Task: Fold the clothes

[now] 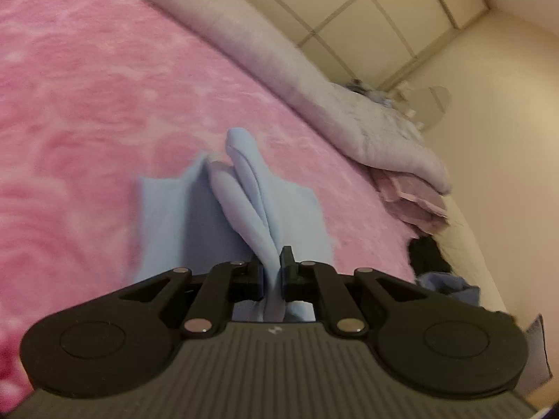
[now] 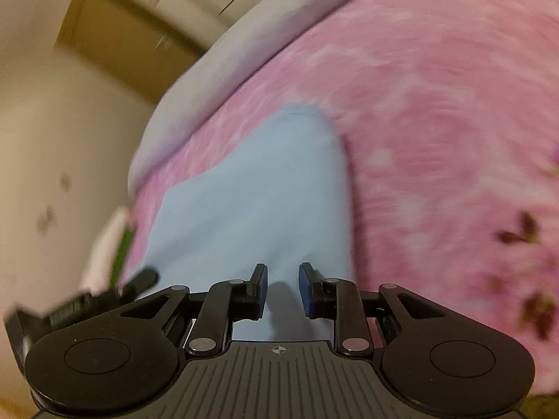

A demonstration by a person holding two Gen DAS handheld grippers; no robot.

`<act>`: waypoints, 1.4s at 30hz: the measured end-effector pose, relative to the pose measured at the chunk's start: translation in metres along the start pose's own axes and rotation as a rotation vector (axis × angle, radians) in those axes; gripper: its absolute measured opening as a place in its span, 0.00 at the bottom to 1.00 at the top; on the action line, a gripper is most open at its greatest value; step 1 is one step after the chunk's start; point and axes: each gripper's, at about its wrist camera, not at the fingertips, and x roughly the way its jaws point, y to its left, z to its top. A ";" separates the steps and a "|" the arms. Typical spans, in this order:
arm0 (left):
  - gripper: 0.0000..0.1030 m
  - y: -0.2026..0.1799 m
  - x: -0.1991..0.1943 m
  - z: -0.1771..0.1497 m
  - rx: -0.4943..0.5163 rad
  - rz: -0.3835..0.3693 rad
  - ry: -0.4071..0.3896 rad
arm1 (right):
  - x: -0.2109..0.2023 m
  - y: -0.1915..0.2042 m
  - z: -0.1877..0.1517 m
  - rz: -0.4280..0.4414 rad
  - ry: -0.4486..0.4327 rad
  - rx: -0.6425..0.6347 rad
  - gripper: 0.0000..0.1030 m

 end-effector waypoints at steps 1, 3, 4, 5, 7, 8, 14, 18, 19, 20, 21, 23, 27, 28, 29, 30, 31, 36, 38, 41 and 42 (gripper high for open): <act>0.05 0.008 0.001 -0.003 -0.021 0.003 0.010 | 0.008 0.014 -0.003 -0.035 0.024 -0.085 0.24; 0.05 0.018 0.003 -0.007 -0.053 0.008 0.024 | 0.016 0.037 -0.011 -0.121 0.043 -0.231 0.24; 0.06 0.021 0.004 -0.008 -0.058 0.006 0.024 | 0.018 0.046 -0.017 -0.158 0.051 -0.299 0.24; 0.06 0.022 0.006 -0.008 -0.062 0.003 0.024 | 0.019 0.055 -0.022 -0.194 0.058 -0.365 0.24; 0.06 0.023 0.009 -0.007 -0.065 -0.002 0.024 | 0.018 0.065 -0.029 -0.240 0.066 -0.431 0.24; 0.06 0.022 0.009 -0.006 -0.057 -0.001 0.026 | 0.016 0.065 -0.030 -0.253 0.065 -0.432 0.24; 0.06 0.028 0.004 -0.004 -0.038 0.002 0.036 | 0.014 0.058 -0.030 -0.290 0.066 -0.395 0.24; 0.06 0.028 0.004 -0.005 -0.042 0.007 0.036 | 0.013 0.068 -0.031 -0.300 0.074 -0.405 0.24; 0.06 0.027 0.004 -0.005 -0.042 0.008 0.035 | 0.013 0.071 -0.032 -0.302 0.075 -0.409 0.24; 0.06 0.026 0.003 -0.005 -0.039 0.010 0.035 | 0.014 0.070 -0.032 -0.302 0.075 -0.409 0.24; 0.06 0.025 0.003 -0.005 -0.035 0.014 0.034 | 0.014 0.070 -0.032 -0.302 0.075 -0.409 0.24; 0.06 0.024 0.003 -0.005 -0.029 0.018 0.035 | 0.016 0.070 -0.031 -0.302 0.075 -0.410 0.24; 0.05 0.023 0.001 -0.005 -0.027 0.021 0.026 | 0.017 0.068 -0.029 -0.295 0.075 -0.399 0.24; 0.05 0.021 0.000 -0.005 -0.026 0.019 0.020 | 0.017 0.068 -0.028 -0.292 0.078 -0.403 0.24; 0.05 0.019 -0.003 -0.003 -0.016 0.018 0.012 | 0.018 0.068 -0.028 -0.288 0.081 -0.407 0.24; 0.05 0.016 -0.006 -0.001 -0.002 0.015 0.003 | 0.018 0.068 -0.027 -0.284 0.084 -0.412 0.24; 0.05 0.014 -0.009 0.001 0.007 0.009 -0.005 | 0.018 0.068 -0.026 -0.277 0.086 -0.412 0.24; 0.05 0.021 -0.013 0.011 0.020 0.026 -0.005 | 0.022 0.067 -0.018 -0.212 0.108 -0.365 0.24; 0.05 0.026 -0.011 0.009 0.009 0.030 0.011 | 0.026 0.066 -0.018 -0.208 0.115 -0.357 0.24; 0.05 0.028 -0.015 0.007 -0.001 0.011 0.001 | 0.029 0.068 -0.022 -0.210 0.120 -0.362 0.24; 0.05 0.026 -0.019 0.007 -0.002 -0.001 -0.006 | 0.029 0.068 -0.023 -0.207 0.122 -0.365 0.24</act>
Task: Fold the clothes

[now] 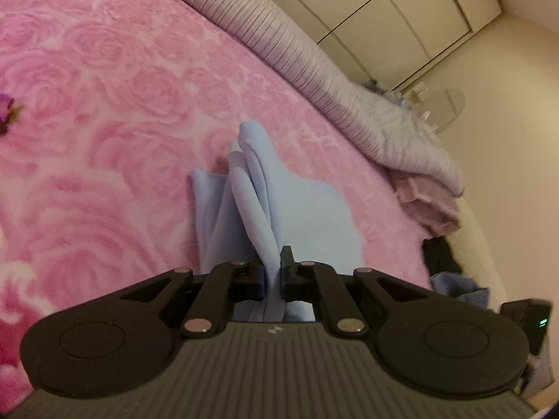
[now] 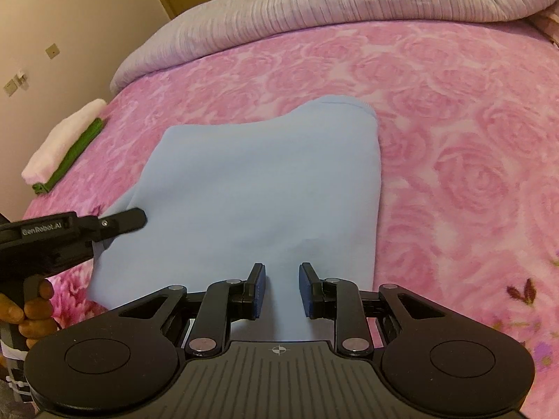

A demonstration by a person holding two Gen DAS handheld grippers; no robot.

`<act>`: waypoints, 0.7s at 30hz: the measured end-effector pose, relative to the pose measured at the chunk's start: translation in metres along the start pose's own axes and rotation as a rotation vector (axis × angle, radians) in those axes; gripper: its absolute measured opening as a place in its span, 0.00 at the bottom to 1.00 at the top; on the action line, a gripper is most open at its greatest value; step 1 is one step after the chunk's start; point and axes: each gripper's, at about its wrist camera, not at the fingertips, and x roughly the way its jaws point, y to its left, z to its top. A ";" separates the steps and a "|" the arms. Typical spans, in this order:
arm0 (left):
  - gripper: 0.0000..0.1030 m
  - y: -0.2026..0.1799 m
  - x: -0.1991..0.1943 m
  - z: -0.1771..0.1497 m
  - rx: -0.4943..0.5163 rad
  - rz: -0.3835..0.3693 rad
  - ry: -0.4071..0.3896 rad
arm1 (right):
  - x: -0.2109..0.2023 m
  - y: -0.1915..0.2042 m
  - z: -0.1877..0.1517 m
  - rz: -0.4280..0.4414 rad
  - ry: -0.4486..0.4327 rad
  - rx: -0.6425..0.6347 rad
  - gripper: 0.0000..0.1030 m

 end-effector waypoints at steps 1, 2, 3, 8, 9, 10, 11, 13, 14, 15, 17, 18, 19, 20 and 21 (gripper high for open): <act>0.05 -0.001 -0.002 0.000 0.007 -0.004 -0.004 | 0.000 0.001 0.000 0.003 0.001 -0.003 0.24; 0.05 -0.001 0.000 -0.001 0.016 0.010 0.000 | 0.000 0.001 0.000 0.007 0.003 -0.003 0.24; 0.05 0.002 0.004 -0.003 0.025 0.033 0.010 | 0.001 0.000 -0.001 0.009 0.004 -0.001 0.24; 0.09 0.020 0.016 -0.012 -0.014 0.069 0.036 | 0.004 -0.010 -0.004 0.055 -0.008 0.052 0.24; 0.11 0.018 0.012 -0.012 -0.009 0.075 0.026 | 0.000 -0.014 -0.005 0.069 -0.022 0.075 0.24; 0.13 0.016 0.007 -0.013 -0.006 0.085 0.016 | -0.009 -0.021 -0.007 0.084 -0.053 0.105 0.24; 0.14 0.015 0.000 -0.013 -0.010 0.095 0.005 | -0.019 -0.026 -0.011 0.077 -0.089 0.113 0.24; 0.17 0.015 -0.018 -0.019 -0.047 0.095 -0.018 | -0.040 -0.036 -0.022 0.056 -0.160 0.115 0.24; 0.21 0.015 -0.027 -0.024 -0.073 0.092 -0.026 | -0.050 -0.040 -0.030 0.052 -0.189 0.107 0.24; 0.23 0.016 -0.037 -0.030 -0.100 0.090 -0.032 | -0.061 -0.044 -0.038 0.048 -0.217 0.098 0.24; 0.28 0.018 -0.052 -0.043 -0.153 0.086 -0.037 | -0.076 -0.047 -0.056 0.042 -0.247 0.067 0.25; 0.29 0.019 -0.056 -0.049 -0.181 0.081 -0.033 | -0.082 -0.048 -0.065 0.036 -0.256 0.047 0.25; 0.29 0.021 -0.058 -0.055 -0.210 0.073 -0.024 | -0.084 -0.047 -0.070 0.033 -0.246 0.024 0.25; 0.29 0.022 -0.057 -0.059 -0.235 0.061 -0.015 | -0.086 -0.046 -0.076 0.031 -0.236 0.002 0.25; 0.29 0.023 -0.055 -0.062 -0.252 0.054 -0.011 | -0.085 -0.043 -0.079 0.033 -0.221 -0.015 0.25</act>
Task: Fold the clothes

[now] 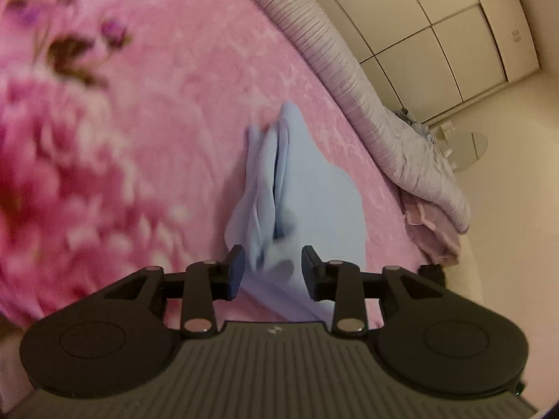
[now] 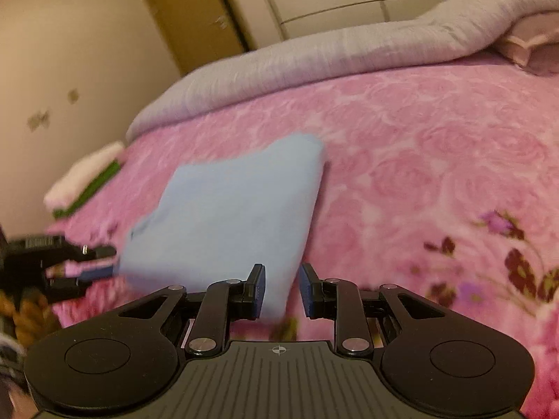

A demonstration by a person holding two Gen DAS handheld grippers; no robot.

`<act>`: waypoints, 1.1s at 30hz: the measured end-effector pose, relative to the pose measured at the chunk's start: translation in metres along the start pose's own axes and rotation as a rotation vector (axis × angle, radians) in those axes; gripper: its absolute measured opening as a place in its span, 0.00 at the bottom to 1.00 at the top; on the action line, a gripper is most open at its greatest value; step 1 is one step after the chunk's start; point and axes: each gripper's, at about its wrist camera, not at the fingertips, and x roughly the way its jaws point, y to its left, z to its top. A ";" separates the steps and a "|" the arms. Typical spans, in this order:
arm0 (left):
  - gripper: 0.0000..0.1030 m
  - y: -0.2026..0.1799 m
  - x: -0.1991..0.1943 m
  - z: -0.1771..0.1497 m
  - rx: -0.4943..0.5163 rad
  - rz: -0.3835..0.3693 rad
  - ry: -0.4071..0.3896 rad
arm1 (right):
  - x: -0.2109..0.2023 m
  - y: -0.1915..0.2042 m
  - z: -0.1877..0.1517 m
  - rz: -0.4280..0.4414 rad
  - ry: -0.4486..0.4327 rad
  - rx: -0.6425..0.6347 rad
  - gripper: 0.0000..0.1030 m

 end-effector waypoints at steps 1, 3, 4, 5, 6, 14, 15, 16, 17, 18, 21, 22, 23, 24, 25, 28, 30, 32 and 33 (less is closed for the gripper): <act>0.29 0.001 0.003 -0.001 -0.012 0.002 -0.002 | 0.001 0.003 -0.003 0.005 0.016 -0.016 0.25; 0.29 0.002 0.009 -0.001 -0.030 0.009 -0.011 | 0.005 0.012 -0.006 0.005 0.040 -0.054 0.25; 0.27 0.002 0.012 -0.001 -0.032 0.010 -0.015 | 0.008 0.018 -0.007 0.001 0.048 -0.076 0.25; 0.17 0.002 0.015 0.000 -0.033 0.011 -0.019 | 0.012 0.021 -0.008 -0.009 0.050 -0.094 0.25; 0.14 0.001 0.016 0.000 -0.026 0.015 -0.025 | 0.017 0.025 -0.009 -0.020 0.050 -0.113 0.25; 0.12 -0.004 0.021 -0.008 0.079 0.086 -0.041 | 0.043 0.051 -0.025 -0.059 0.091 -0.268 0.24; 0.13 -0.007 0.019 -0.008 0.094 0.090 -0.030 | 0.040 0.049 -0.023 -0.052 0.089 -0.261 0.24; 0.14 -0.010 0.017 -0.006 0.111 0.091 -0.008 | 0.036 0.047 -0.019 -0.044 0.087 -0.247 0.25; 0.14 -0.013 0.011 -0.002 0.132 0.085 0.013 | 0.030 0.041 -0.011 -0.032 0.076 -0.221 0.25; 0.14 -0.017 0.004 0.003 0.157 0.076 0.027 | 0.022 0.034 -0.002 -0.026 0.049 -0.186 0.25; 0.18 -0.032 -0.012 0.024 0.240 0.076 -0.002 | 0.006 0.008 0.033 -0.043 -0.049 -0.062 0.27; 0.21 -0.039 -0.012 0.034 0.265 0.078 -0.021 | 0.014 0.002 0.043 -0.056 -0.041 -0.045 0.28; 0.21 -0.045 -0.009 0.043 0.287 0.078 -0.031 | 0.022 -0.004 0.053 -0.068 -0.032 -0.028 0.28; 0.21 -0.052 -0.003 0.051 0.305 0.076 -0.037 | 0.030 -0.009 0.063 -0.080 -0.024 -0.011 0.28; 0.21 -0.060 0.007 0.059 0.330 0.068 -0.035 | 0.038 -0.015 0.072 -0.091 -0.016 0.005 0.28; 0.21 -0.084 0.047 0.076 0.415 0.057 -0.008 | 0.068 -0.018 0.087 -0.075 0.010 0.029 0.28; 0.19 -0.095 0.079 0.082 0.474 0.086 0.020 | 0.087 -0.020 0.097 -0.065 0.025 0.044 0.28; 0.13 -0.096 0.107 0.086 0.534 0.145 0.041 | 0.103 -0.017 0.105 -0.084 0.013 0.027 0.27; 0.10 -0.094 0.120 0.088 0.555 0.183 0.049 | 0.112 -0.016 0.109 -0.094 0.008 0.019 0.27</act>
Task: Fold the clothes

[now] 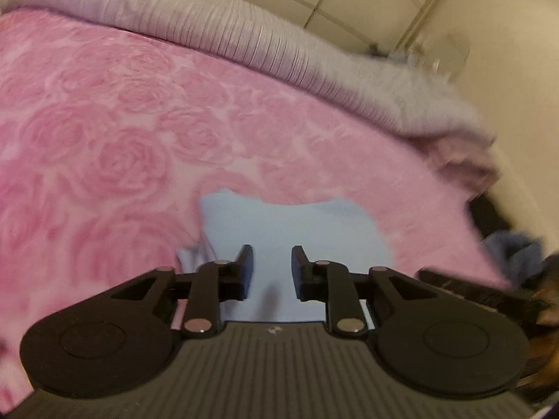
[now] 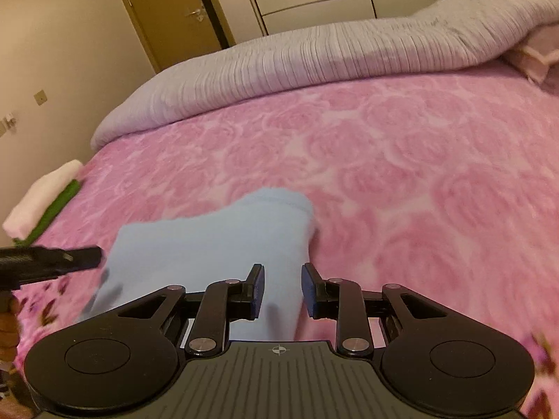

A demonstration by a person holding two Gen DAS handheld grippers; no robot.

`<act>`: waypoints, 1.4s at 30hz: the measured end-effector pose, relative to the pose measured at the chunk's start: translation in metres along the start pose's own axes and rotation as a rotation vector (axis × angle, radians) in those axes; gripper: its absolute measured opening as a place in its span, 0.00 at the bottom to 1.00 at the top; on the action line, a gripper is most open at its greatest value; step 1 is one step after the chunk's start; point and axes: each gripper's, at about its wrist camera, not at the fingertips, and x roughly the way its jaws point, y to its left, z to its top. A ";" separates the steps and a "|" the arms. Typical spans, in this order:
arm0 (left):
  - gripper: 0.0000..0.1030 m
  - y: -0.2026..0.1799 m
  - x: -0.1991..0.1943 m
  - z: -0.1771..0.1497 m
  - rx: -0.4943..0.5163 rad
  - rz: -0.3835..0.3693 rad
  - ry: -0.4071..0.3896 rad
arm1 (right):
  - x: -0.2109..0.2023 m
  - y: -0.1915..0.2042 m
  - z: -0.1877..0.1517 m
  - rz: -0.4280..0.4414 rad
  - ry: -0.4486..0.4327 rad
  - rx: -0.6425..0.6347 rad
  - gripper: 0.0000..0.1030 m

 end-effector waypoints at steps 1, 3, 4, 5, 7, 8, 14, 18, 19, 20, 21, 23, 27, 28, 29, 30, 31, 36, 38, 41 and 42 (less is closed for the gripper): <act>0.08 0.003 0.012 0.000 0.016 0.022 0.020 | 0.011 0.003 0.002 -0.007 0.012 -0.008 0.27; 0.03 0.014 0.034 -0.004 0.026 0.046 0.052 | 0.030 0.006 0.004 -0.020 0.035 -0.014 0.27; 0.03 0.019 0.040 -0.006 0.019 0.037 0.052 | 0.042 0.007 0.003 -0.027 0.062 -0.021 0.27; 0.03 0.024 0.042 -0.007 -0.002 0.021 0.047 | 0.054 0.007 0.001 -0.035 0.087 -0.028 0.27; 0.03 0.028 0.040 -0.006 -0.018 0.021 0.046 | 0.060 0.009 -0.005 -0.053 0.071 -0.070 0.27; 0.02 0.025 0.037 -0.006 -0.008 0.032 0.044 | 0.063 0.010 -0.008 -0.062 0.063 -0.089 0.28; 0.04 0.008 -0.031 -0.016 -0.015 0.043 -0.024 | -0.004 0.004 -0.018 -0.037 -0.012 -0.022 0.28; 0.04 -0.011 -0.075 -0.052 -0.027 0.019 -0.030 | -0.055 0.010 -0.052 -0.007 -0.012 -0.008 0.28; 0.04 -0.017 -0.081 -0.063 -0.022 0.021 -0.024 | -0.060 0.018 -0.057 -0.006 -0.001 -0.012 0.28; 0.04 -0.023 -0.086 -0.074 -0.011 0.030 -0.019 | -0.064 0.022 -0.068 -0.009 0.015 -0.017 0.28; 0.04 -0.028 -0.088 -0.085 0.002 0.043 -0.010 | -0.067 0.026 -0.078 -0.012 0.032 -0.022 0.28; 0.04 -0.033 -0.078 -0.103 0.022 0.081 0.029 | -0.061 0.031 -0.092 -0.024 0.076 -0.026 0.28; 0.03 -0.040 -0.078 -0.112 0.011 0.125 0.018 | -0.051 0.037 -0.105 -0.077 0.092 -0.051 0.28; 0.04 -0.046 -0.086 -0.111 0.017 0.124 0.003 | -0.054 0.036 -0.101 -0.073 0.086 -0.032 0.28; 0.06 -0.052 -0.095 -0.111 0.025 0.119 -0.011 | -0.059 0.034 -0.098 -0.076 0.075 0.001 0.28; 0.06 -0.058 -0.103 -0.113 0.034 0.111 -0.024 | -0.064 0.031 -0.094 -0.080 0.064 0.033 0.28; 0.06 -0.063 -0.111 -0.115 0.042 0.107 -0.034 | -0.070 0.027 -0.095 -0.083 0.048 0.068 0.28; 0.08 -0.074 -0.138 -0.132 0.025 0.100 -0.053 | -0.100 -0.005 -0.083 -0.112 -0.014 0.256 0.28; 0.08 -0.075 -0.146 -0.139 0.011 0.096 -0.051 | -0.109 -0.018 -0.080 -0.096 -0.010 0.312 0.30; 0.08 -0.082 -0.161 -0.150 0.024 0.088 -0.060 | -0.111 -0.043 -0.075 -0.035 0.062 0.375 0.32; 0.09 -0.083 -0.164 -0.153 0.027 0.084 -0.063 | -0.111 -0.050 -0.073 -0.037 0.086 0.386 0.32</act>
